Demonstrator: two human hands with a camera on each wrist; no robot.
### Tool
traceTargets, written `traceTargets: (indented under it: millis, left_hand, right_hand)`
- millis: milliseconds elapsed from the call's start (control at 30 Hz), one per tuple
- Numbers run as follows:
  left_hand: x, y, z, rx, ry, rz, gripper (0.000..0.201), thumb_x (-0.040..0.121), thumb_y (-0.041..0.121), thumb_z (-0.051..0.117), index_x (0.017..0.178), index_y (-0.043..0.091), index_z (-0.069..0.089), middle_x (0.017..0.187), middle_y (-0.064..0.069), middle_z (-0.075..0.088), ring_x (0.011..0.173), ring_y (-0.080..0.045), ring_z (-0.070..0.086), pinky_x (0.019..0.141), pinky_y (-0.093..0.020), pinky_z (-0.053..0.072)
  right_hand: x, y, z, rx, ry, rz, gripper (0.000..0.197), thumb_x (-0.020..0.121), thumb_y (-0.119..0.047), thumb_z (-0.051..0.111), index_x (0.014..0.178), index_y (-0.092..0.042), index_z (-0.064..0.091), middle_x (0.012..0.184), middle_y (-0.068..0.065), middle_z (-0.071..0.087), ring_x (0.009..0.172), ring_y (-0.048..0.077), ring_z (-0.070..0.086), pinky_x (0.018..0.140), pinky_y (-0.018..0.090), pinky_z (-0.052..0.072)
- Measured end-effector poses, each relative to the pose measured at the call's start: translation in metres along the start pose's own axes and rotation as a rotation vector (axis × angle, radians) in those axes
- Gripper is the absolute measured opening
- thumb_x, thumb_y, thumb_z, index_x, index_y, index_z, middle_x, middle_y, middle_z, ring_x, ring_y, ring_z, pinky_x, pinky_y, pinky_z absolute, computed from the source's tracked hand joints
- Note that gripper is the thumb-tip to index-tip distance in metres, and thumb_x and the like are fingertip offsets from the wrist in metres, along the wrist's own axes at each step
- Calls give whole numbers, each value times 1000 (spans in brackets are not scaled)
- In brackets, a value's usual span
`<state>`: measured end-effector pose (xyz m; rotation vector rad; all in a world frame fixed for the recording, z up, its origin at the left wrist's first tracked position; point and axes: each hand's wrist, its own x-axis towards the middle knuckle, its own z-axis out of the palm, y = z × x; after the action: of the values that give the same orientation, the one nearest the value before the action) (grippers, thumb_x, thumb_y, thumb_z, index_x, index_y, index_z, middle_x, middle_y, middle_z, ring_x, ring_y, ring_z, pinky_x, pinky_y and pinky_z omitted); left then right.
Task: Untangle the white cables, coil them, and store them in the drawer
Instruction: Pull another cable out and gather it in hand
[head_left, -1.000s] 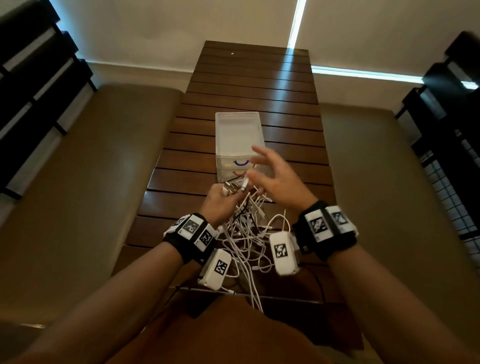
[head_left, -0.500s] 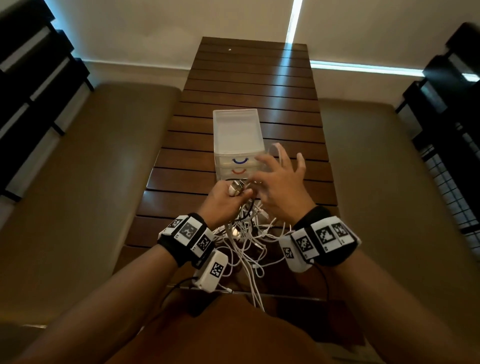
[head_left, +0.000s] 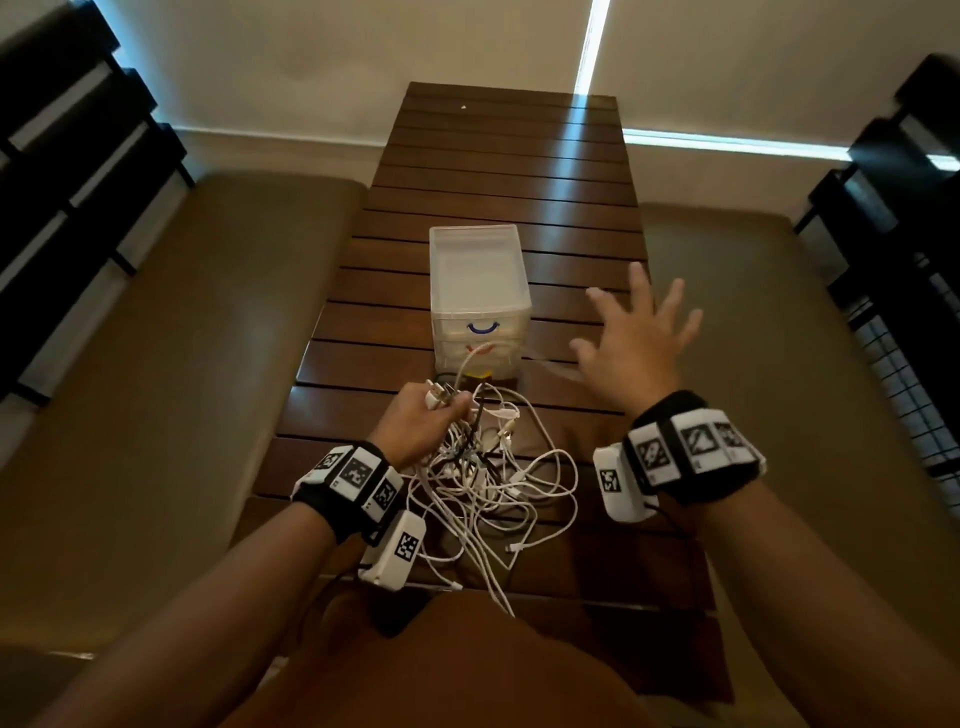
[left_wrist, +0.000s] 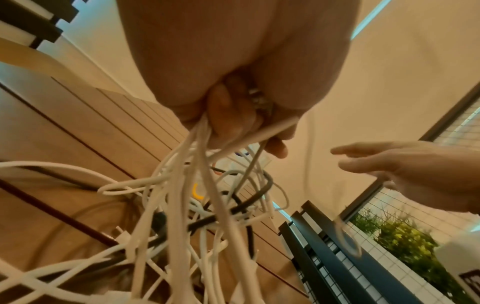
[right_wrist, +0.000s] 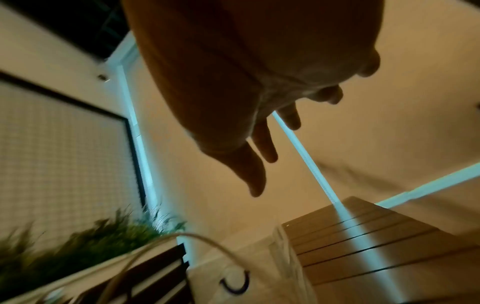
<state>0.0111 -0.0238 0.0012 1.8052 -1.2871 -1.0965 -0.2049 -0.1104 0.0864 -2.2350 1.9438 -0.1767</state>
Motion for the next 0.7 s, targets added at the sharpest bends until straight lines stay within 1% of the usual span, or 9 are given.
traceTargets:
  millis: [100,200,267,333,400,467,533,600,700]
  left_hand:
    - [-5,7,2,43,-66,60,33,93,35,59,69,16,71,66,-17,62,57,-25,50,55,-34,40]
    - [-7,15,3,-28,-158,102,38,91,40,62,75,6,67,63,-13,53,55,-19,41,52,-30,33]
    - [-6,16,0,-52,-151,82,45,89,44,61,79,0,65,67,-12,56,58,-19,44,53,-29,35]
    - [-4,12,-2,-8,-208,32,34,92,36,61,80,5,66,69,-4,60,61,-17,51,57,-27,40]
    - [-4,-2,-4,76,-256,-12,22,93,28,61,77,15,68,71,3,64,60,-7,57,60,-22,44]
    - [-4,-17,-7,74,-213,-83,23,93,30,61,75,16,68,71,-2,65,60,-11,57,59,-25,45]
    - [-3,-23,-11,47,-147,-102,29,92,34,62,79,10,70,76,-13,68,66,-26,59,63,-38,50]
    - [-3,-19,-11,57,-134,-68,30,92,35,61,81,9,71,81,-16,70,68,-25,61,68,-44,52]
    - [-3,-2,-4,95,-176,2,26,93,32,61,72,16,68,68,-4,65,58,-14,55,61,-33,46]
  right_hand:
    - [-22,-25,14,23,-154,-381,59,91,-40,57,144,-43,32,160,-4,14,149,29,0,116,60,-2]
    - [-34,-44,27,117,-375,-536,28,98,-40,46,123,-34,56,129,-4,58,128,17,45,119,54,6]
    - [-31,-42,29,174,-258,-576,23,99,-36,45,105,-28,66,101,-5,69,99,14,61,111,45,31]
    - [-20,-36,20,462,-97,-510,19,97,-24,52,94,-26,71,85,-5,70,78,15,62,82,36,52]
    - [-4,-25,3,847,115,-371,25,94,-15,55,82,-32,68,73,-7,65,66,15,60,64,31,50]
    - [9,-10,-12,984,303,-236,27,93,-17,54,75,-33,64,67,-5,61,64,17,59,63,33,48]
    - [16,3,-16,764,298,-135,16,93,-22,54,84,-28,66,80,2,67,80,22,63,74,38,50]
    - [6,4,-6,288,194,-85,33,90,-26,58,123,-22,59,126,9,58,120,28,52,101,45,42]
    - [-24,-25,14,-16,-14,-383,67,90,-28,62,148,-28,28,157,3,22,147,27,13,118,53,10]
